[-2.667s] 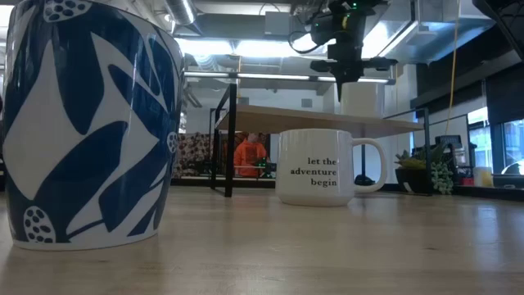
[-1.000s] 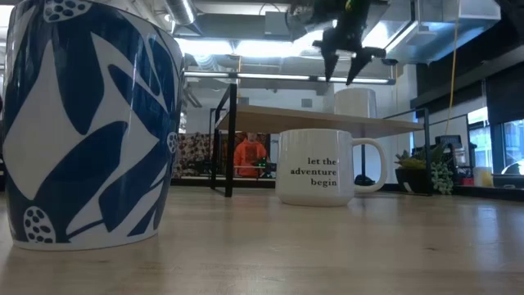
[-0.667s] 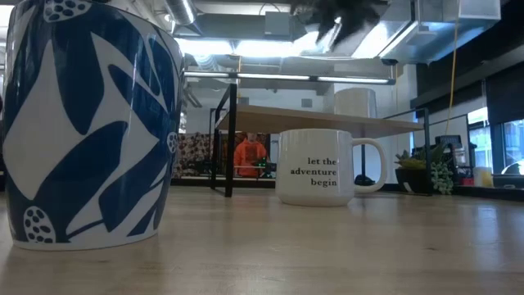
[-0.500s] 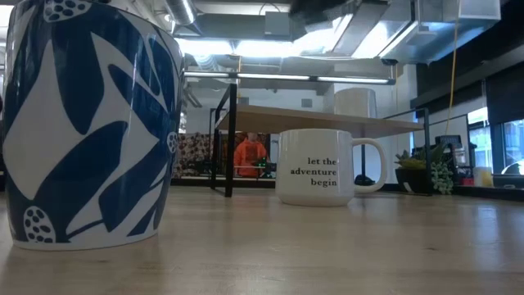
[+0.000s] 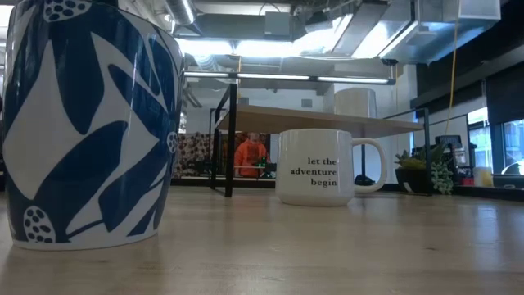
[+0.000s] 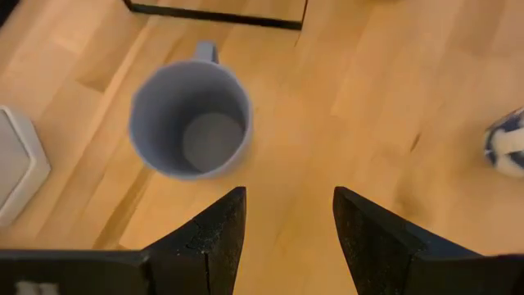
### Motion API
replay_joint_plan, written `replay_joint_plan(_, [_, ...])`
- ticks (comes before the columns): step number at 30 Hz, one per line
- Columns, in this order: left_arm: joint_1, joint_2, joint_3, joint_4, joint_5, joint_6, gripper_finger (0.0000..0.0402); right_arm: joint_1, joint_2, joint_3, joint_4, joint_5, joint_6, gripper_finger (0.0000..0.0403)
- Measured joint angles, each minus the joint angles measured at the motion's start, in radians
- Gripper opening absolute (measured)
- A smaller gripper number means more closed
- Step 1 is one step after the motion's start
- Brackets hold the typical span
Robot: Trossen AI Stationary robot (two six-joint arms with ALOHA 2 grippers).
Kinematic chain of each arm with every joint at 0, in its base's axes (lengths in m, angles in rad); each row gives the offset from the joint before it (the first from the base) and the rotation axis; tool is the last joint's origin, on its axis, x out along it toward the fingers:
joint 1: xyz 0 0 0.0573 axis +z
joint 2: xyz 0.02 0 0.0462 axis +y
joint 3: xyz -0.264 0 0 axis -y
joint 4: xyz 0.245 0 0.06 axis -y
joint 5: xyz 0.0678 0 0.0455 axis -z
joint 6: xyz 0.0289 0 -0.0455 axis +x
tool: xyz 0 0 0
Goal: Place coffee mugs
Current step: Put the purple mug on the shelf
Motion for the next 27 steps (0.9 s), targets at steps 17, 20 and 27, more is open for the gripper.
replay_joint_plan(17, [0.243, 0.002, -0.146, 0.171, 0.133, 0.392, 0.0179, -0.003, 0.000, 0.000, -0.007, -0.033, 0.024, 0.0276])
replay_joint_plan(20, [0.266, 0.008, -0.148, 0.170, 0.141, 0.396, 0.0179, -0.003, 0.000, 0.000, -0.028, -0.033, 0.024, 0.0276])
replay_joint_plan(27, [0.292, 0.051, -0.148, 0.221, 0.182, 0.399, 0.0179, -0.003, 0.000, 0.000, -0.034, -0.033, 0.024, 0.0275])
